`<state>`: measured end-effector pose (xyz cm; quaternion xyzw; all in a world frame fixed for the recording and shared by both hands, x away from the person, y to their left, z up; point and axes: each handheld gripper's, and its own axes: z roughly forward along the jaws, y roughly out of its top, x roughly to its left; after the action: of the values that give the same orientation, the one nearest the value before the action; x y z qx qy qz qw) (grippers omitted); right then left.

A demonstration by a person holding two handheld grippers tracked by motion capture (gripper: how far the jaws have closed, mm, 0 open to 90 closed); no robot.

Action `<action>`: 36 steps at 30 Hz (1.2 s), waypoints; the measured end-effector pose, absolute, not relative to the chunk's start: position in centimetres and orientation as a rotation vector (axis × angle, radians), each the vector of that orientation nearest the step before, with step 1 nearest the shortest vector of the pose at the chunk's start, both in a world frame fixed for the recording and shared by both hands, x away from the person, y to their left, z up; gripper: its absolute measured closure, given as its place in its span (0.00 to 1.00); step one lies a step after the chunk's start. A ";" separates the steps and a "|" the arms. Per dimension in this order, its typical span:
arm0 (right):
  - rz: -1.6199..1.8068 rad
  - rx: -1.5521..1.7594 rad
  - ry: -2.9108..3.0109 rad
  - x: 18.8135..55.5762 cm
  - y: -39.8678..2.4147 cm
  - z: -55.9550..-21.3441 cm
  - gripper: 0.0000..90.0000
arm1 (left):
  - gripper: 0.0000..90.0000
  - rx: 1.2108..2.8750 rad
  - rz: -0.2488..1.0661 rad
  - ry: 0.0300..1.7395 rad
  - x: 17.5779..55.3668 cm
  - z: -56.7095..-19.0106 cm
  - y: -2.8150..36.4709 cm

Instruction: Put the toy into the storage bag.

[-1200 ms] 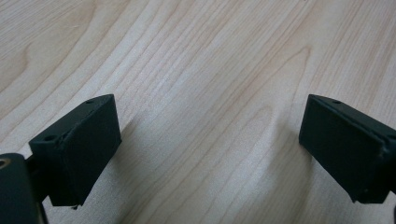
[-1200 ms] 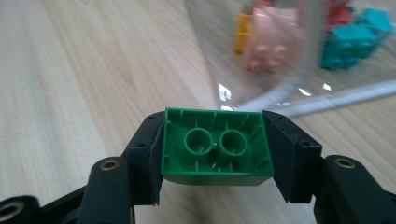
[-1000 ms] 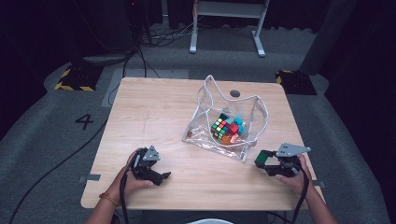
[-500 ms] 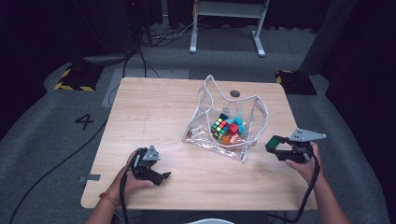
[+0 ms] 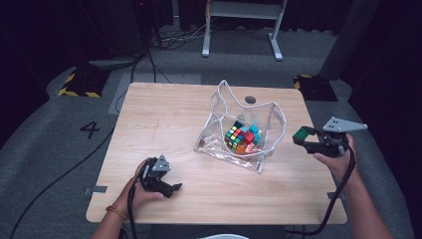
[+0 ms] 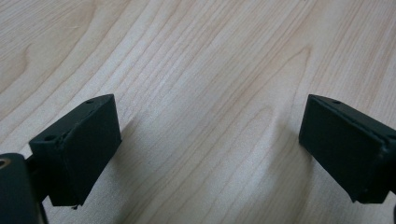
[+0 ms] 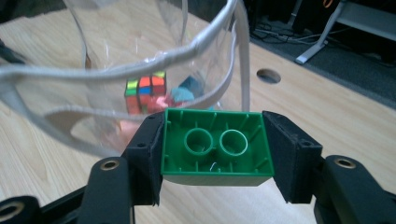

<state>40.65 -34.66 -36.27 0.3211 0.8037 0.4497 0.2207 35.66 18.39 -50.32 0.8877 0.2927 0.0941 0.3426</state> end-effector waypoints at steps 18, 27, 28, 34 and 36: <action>1.250 0.775 2.247 43.7 -30.2 -31.6 0.48 | 0.06 2.309 0.243 0.759 35.7 -50.3 18.4; 1.229 0.691 2.330 45.1 -25.8 -31.3 0.48 | 0.06 2.309 0.243 0.759 35.7 -50.3 18.4; 1.234 0.696 2.334 45.2 -25.3 -31.4 0.48 | 0.06 2.309 0.245 0.757 35.7 -50.3 18.4; 1.229 0.684 2.389 46.5 -22.7 -32.1 0.48 | 0.06 2.309 0.245 0.757 35.7 -50.3 18.4; 1.215 0.665 2.410 46.8 -21.8 -32.2 0.48 | 0.06 2.309 0.245 0.756 35.7 -50.3 18.4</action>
<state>46.82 -21.82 -32.16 0.2352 0.8530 0.4298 0.1799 35.69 18.39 -50.32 0.8883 0.2909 0.0943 0.3427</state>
